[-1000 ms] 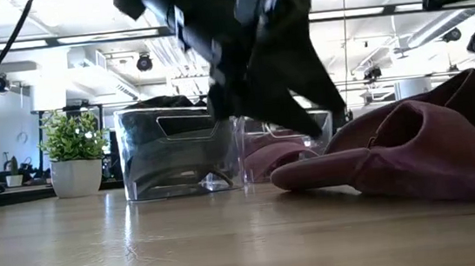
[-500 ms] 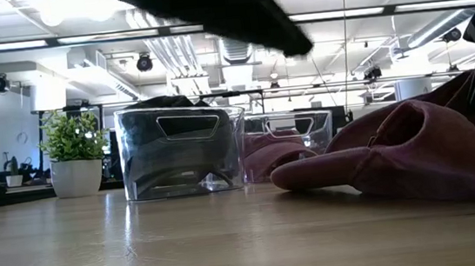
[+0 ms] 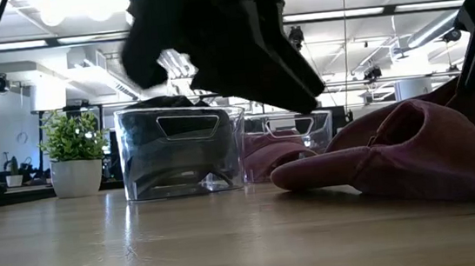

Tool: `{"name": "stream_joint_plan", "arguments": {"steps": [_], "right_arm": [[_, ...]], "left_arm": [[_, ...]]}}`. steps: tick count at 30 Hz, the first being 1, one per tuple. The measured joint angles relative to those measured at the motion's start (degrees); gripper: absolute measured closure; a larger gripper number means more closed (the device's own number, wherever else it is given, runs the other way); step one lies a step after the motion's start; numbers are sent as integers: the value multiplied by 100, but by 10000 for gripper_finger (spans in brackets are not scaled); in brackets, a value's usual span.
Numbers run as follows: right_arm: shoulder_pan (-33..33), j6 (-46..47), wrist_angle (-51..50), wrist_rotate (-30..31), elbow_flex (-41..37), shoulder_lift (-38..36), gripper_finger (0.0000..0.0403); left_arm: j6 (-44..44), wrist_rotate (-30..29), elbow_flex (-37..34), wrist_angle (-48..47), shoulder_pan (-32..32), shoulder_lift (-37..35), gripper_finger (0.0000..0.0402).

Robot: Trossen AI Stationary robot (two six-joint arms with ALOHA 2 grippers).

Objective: Pick & Place hat
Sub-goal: Put the red cap into the right transparent bin

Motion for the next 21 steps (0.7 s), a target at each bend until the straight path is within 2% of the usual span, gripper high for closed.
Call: {"name": "stream_joint_plan", "arguments": {"steps": [7, 17, 21], "right_arm": [[0, -2, -3, 105, 99, 1, 226], [0, -2, -39, 114, 199, 2, 225], [0, 13, -48, 114, 192, 2, 225]], "left_arm": [[537, 28, 38, 100, 156, 521, 195], [774, -341, 221, 401, 315, 889, 195], [766, -357, 229, 489, 350, 1039, 210]]}}
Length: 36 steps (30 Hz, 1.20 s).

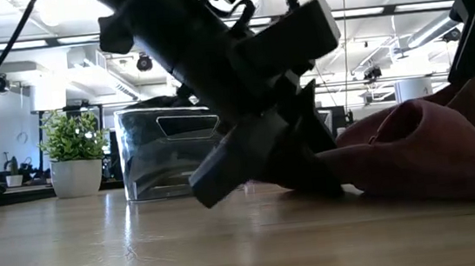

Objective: Pick & Place hat
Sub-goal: Put the red cap into the right transparent bin

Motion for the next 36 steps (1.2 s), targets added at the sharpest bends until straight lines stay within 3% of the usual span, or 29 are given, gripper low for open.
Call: {"name": "stream_joint_plan", "arguments": {"steps": [4, 11, 16, 21, 25, 31, 36], "right_arm": [[0, -34, -23, 12, 18, -13, 225], [31, -200, -484, 211, 315, -40, 225], [249, 426, -1542, 768, 729, -248, 227], [706, 2274, -3278, 1377, 1194, -614, 237], [1100, 4172, -4605, 1577, 1359, -741, 246], [1425, 4723, -4577, 1804, 1202, -1056, 260], [1541, 4785, -4593, 1994, 1189, -1239, 275]], "left_arm": [[8, 15, 31, 126, 0, 57, 259], [-3, -34, 112, 227, 61, 115, 387], [-818, -91, 245, -79, 82, 11, 388], [-3267, 172, 494, -334, 186, -377, 395], [-5027, 459, 469, 36, 256, -811, 395], [-6686, 527, 374, 316, 452, -1700, 395], [-7484, 215, 196, 706, 743, -2363, 395]]}}
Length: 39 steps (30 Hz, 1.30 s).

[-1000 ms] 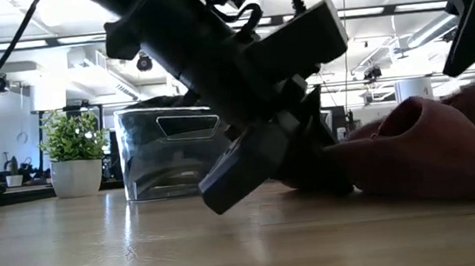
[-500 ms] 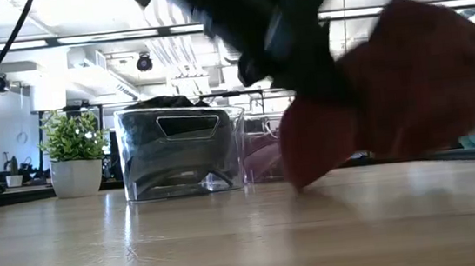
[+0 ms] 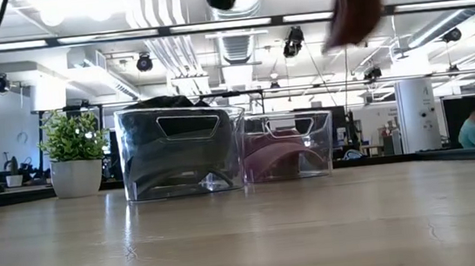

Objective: Pick & Place hat
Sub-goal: Put the red cap into the right transparent bin

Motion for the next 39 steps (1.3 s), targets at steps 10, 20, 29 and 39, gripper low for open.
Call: {"name": "stream_joint_plan", "arguments": {"steps": [10, 20, 29, 39], "right_arm": [[-344, -149, 17, 408, -17, -57, 293], [-625, -442, 17, 439, -20, -59, 294], [-656, -516, 15, 421, -46, -59, 294], [-660, -491, 19, 414, -107, -59, 294]], "left_arm": [[-894, -192, -717, 1574, 1710, -366, 395], [-1392, 630, -1575, 2600, 2575, 121, 396], [-1802, 1029, -2492, 3706, 2757, 314, 396], [-1707, 1155, -2879, 4139, 2761, 432, 363]]}}
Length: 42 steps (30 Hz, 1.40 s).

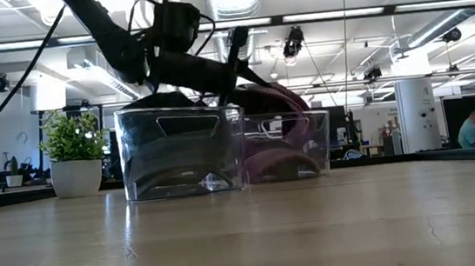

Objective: Pick & Place hat
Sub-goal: Put the red cap into the right transparent bin

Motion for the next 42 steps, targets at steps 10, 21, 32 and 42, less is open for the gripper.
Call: {"name": "stream_joint_plan", "arguments": {"steps": [10, 21, 32, 42], "right_arm": [[0, 46, -4, -107, -72, 0, 294], [4, 160, 9, -141, -195, 0, 294], [2, 252, 53, -137, -279, 2, 294], [0, 308, 90, -128, -308, 2, 294]], "left_arm": [[-151, 11, 122, -1208, -47, -205, 273], [405, 175, 610, -3924, -58, -921, 248], [1510, -237, 1247, -5324, 40, -953, 248], [1781, -260, 1378, -6557, 104, -939, 248]]}}
